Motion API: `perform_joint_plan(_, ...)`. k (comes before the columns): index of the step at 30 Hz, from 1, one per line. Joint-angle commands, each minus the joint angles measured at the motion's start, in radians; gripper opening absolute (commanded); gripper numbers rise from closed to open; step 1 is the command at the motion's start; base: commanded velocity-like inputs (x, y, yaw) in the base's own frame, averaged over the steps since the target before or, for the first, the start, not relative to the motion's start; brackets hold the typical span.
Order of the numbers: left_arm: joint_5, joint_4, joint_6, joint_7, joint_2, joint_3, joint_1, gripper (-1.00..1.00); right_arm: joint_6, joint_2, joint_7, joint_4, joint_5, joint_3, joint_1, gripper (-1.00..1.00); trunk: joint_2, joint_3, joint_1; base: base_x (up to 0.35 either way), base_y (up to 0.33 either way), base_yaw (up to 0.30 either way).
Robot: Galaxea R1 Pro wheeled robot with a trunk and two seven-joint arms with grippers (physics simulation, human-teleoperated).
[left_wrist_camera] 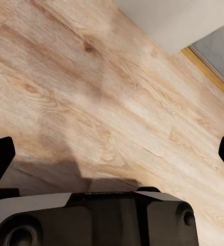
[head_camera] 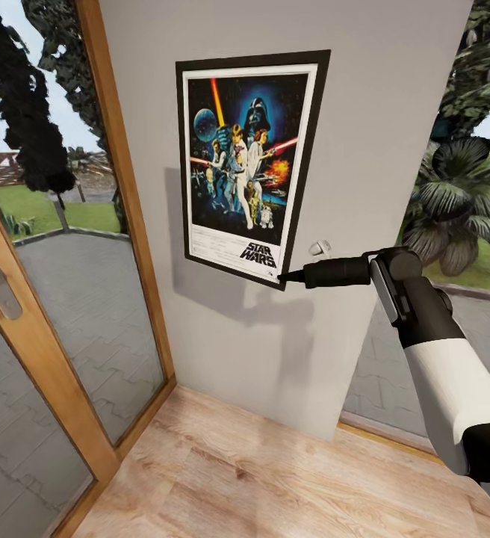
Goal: Pick up the poster from the kitchen countertop and hang it on one of the wall nails in the kitchen.
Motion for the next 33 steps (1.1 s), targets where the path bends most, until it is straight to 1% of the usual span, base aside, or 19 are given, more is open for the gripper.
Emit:
perform_joint_plan(1, 0.009, -0.001, -0.004, -0.001, 0.001, -0.008, -0.001, 1.00, 0.008, -0.001, -0.001, 0.000, -0.005, 0.002, -0.001, -1.00, -0.002, -0.002, 0.001, 0.195, 0.000, 0.000)
perform_joint_plan(9, 0.009, -0.001, -0.004, -0.001, 0.001, -0.007, -0.001, 1.00, 0.008, 0.000, -0.001, -0.001, -0.006, 0.003, -0.001, -1.00, -0.002, -0.002, 0.001, 0.101, 0.000, 0.000)
perform_joint_plan(16, 0.009, -0.001, -0.004, -0.001, 0.001, -0.007, -0.001, 1.00, 0.008, 0.000, -0.001, -0.001, -0.005, 0.003, -0.001, -1.00, -0.002, -0.002, 0.001, 0.203, 0.000, 0.000)
perform_joint_plan(24, 0.009, -0.001, -0.004, -0.001, 0.001, -0.007, -0.001, 1.00, 0.008, 0.001, -0.002, -0.001, -0.005, 0.003, -0.001, -1.00, -0.002, -0.002, 0.001, 0.043, 0.000, 0.000)
perform_joint_plan(27, 0.009, -0.001, -0.004, -0.001, 0.002, -0.007, -0.001, 1.00, 0.010, 0.016, -0.002, 0.000, -0.004, 0.003, -0.001, -1.00, -0.002, -0.002, 0.001, 0.006, 0.000, 0.000)
perform_joint_plan(33, 0.009, -0.001, -0.004, -0.001, 0.002, -0.007, -0.001, 1.00, 0.011, 0.024, -0.002, 0.001, -0.004, 0.004, -0.001, -1.00, -0.002, -0.002, 0.001, 0.001, 0.000, 0.000)
